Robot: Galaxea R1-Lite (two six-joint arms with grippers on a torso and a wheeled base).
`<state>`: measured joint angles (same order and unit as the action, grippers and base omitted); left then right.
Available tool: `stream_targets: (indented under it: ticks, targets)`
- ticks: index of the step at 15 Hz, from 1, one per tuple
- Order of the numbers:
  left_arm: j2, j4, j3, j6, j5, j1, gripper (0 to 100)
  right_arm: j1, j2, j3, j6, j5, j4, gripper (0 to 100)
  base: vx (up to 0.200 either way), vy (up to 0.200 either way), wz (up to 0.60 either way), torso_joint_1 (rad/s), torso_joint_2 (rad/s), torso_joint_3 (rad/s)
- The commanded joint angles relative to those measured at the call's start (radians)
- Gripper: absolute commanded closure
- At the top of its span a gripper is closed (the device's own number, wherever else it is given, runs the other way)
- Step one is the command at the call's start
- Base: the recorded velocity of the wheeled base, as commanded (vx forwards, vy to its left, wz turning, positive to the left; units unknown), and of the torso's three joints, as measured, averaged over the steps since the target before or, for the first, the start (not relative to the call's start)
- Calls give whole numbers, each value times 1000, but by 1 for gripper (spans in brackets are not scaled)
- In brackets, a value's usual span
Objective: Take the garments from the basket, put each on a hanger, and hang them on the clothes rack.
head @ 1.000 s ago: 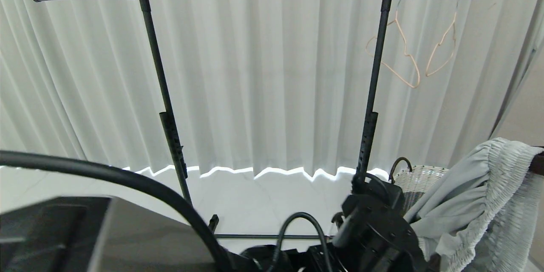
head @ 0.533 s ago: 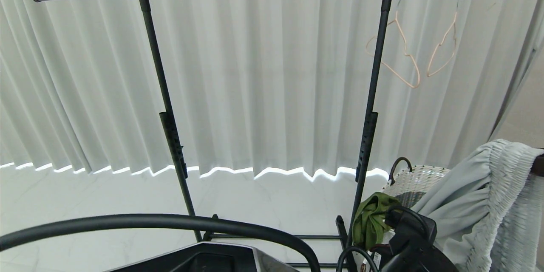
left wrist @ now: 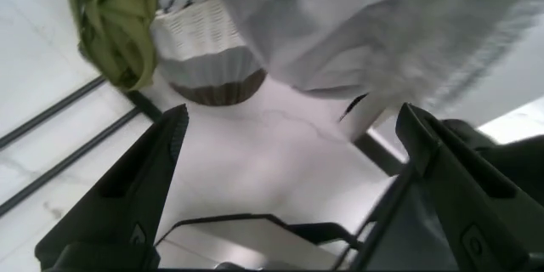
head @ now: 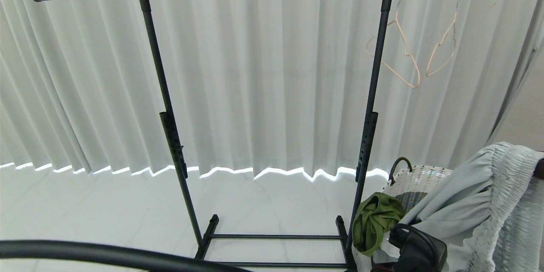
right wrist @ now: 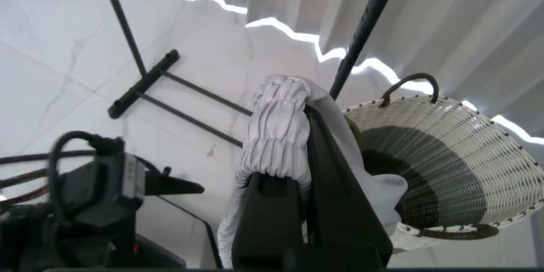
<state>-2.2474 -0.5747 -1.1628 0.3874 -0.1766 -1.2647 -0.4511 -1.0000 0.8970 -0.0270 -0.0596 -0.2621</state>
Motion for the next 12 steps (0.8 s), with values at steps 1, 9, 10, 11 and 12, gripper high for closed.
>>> stream_targets:
  ticks: [1, 9, 10, 11, 12]
  targets:
    - [31, -2, -14, 1, 0, -4, 0, 0, 3, 0, -1, 0, 0, 100, 0, 0, 0, 0, 0, 0]
    - [-118, -2, -137, -1, -58, 65, 0, -1, 15, -1, -1, 0, -3, 100, 0, 0, 0, 0, 0, 0]
    - [-118, -2, -130, -1, -58, 65, 0, -1, 15, 0, -1, 0, -3, 100, 0, 0, 0, 0, 0, 0]
    - [-116, -2, -126, -1, -58, 64, 100, -1, 15, -1, -1, 0, -3, 100, 0, 0, 0, 0, 0, 0]
    - [-116, -2, -124, -1, -58, 61, 100, -1, 15, -1, -1, 1, -3, 100, 0, 0, 0, 0, 0, 0]
